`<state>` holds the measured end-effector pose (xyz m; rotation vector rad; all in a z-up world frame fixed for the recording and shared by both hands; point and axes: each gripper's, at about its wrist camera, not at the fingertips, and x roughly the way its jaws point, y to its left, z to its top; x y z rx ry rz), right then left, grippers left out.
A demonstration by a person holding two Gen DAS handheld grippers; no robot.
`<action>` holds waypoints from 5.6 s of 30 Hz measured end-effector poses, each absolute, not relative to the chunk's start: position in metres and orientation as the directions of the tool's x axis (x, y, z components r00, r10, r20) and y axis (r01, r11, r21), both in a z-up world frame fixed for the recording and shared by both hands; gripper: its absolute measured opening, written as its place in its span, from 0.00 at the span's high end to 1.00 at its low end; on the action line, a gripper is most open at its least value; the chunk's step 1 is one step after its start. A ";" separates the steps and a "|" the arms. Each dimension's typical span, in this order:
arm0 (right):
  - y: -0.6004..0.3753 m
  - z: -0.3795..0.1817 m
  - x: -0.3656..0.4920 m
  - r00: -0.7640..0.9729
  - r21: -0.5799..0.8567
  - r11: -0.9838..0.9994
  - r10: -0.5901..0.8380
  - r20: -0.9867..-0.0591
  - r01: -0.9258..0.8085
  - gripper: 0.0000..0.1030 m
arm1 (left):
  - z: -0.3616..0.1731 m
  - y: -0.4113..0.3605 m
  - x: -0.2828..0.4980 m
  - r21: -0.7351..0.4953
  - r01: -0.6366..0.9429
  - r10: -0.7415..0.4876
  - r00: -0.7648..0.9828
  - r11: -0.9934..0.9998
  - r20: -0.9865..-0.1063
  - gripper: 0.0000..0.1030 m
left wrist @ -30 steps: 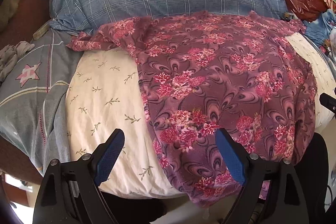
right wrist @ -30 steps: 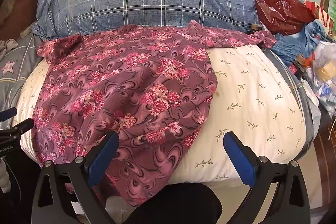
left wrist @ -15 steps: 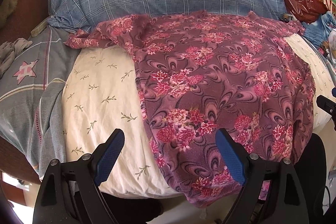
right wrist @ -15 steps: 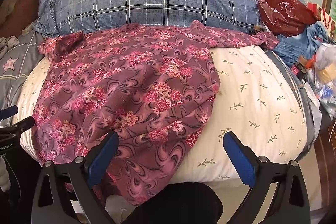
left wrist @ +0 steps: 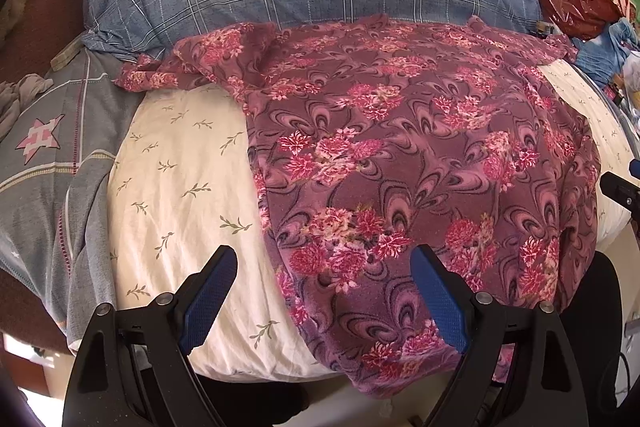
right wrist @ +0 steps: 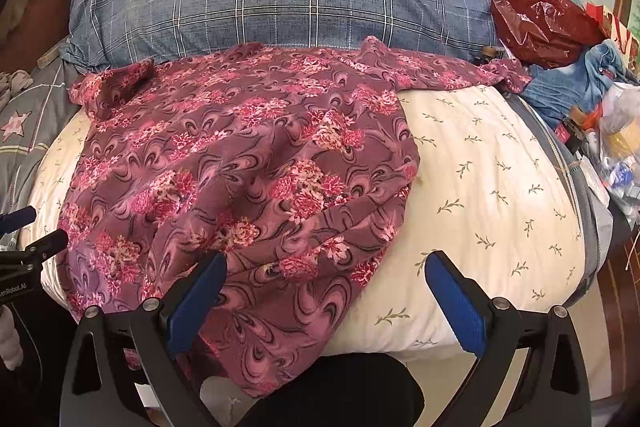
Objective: Fold small clothes
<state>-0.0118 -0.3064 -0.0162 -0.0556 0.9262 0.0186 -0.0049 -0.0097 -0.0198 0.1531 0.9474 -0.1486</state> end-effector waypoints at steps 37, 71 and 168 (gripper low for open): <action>-0.304 -0.013 -0.005 0.604 -0.019 0.999 0.014 -0.797 -0.048 0.03 | -0.015 -0.005 -0.003 0.040 0.189 -0.075 0.562 0.981 -0.824 0.14; -0.312 -0.056 0.005 0.459 0.323 0.946 0.293 -0.839 -0.014 0.14 | -0.057 0.016 0.051 -0.184 0.057 -0.192 0.364 0.981 -0.912 0.23; -0.656 -0.032 0.276 0.840 0.668 0.589 -0.033 -0.542 0.454 0.96 | -0.074 0.036 0.285 -0.416 0.004 -0.358 0.518 0.909 -0.777 0.50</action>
